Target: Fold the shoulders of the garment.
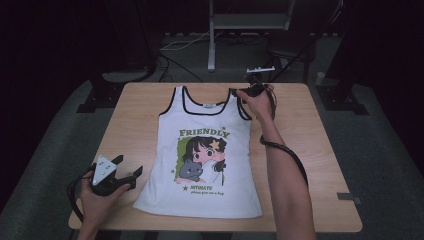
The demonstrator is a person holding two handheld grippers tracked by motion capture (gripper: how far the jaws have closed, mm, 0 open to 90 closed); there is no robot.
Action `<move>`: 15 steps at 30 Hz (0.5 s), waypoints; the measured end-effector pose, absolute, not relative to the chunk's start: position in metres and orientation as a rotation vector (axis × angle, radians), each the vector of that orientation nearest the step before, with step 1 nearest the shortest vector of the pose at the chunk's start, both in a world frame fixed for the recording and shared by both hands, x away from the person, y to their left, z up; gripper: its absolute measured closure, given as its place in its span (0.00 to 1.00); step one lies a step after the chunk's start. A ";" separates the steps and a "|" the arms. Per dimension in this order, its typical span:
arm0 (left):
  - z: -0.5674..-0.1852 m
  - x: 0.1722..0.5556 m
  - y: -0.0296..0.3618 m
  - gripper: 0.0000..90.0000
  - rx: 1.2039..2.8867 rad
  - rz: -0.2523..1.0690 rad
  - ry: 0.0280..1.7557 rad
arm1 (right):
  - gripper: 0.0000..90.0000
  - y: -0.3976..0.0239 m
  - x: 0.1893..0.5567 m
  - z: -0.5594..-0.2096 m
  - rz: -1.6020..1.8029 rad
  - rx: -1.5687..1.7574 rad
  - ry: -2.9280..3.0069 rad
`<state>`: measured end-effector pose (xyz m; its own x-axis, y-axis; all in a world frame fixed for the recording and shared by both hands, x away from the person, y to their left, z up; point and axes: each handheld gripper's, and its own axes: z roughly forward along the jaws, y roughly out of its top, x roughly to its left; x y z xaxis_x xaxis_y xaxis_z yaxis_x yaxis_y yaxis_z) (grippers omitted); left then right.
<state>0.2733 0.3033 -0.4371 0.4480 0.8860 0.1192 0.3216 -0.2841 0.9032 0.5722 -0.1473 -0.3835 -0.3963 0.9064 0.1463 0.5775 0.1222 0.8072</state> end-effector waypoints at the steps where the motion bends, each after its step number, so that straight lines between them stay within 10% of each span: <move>1: -0.437 0.273 0.303 0.23 1.824 0.811 1.027 | 0.14 -0.147 0.573 -0.385 1.171 1.440 2.026; 15: -0.437 0.273 0.303 0.23 1.821 0.812 1.023 | 0.17 -0.143 0.580 -0.397 1.145 1.468 2.056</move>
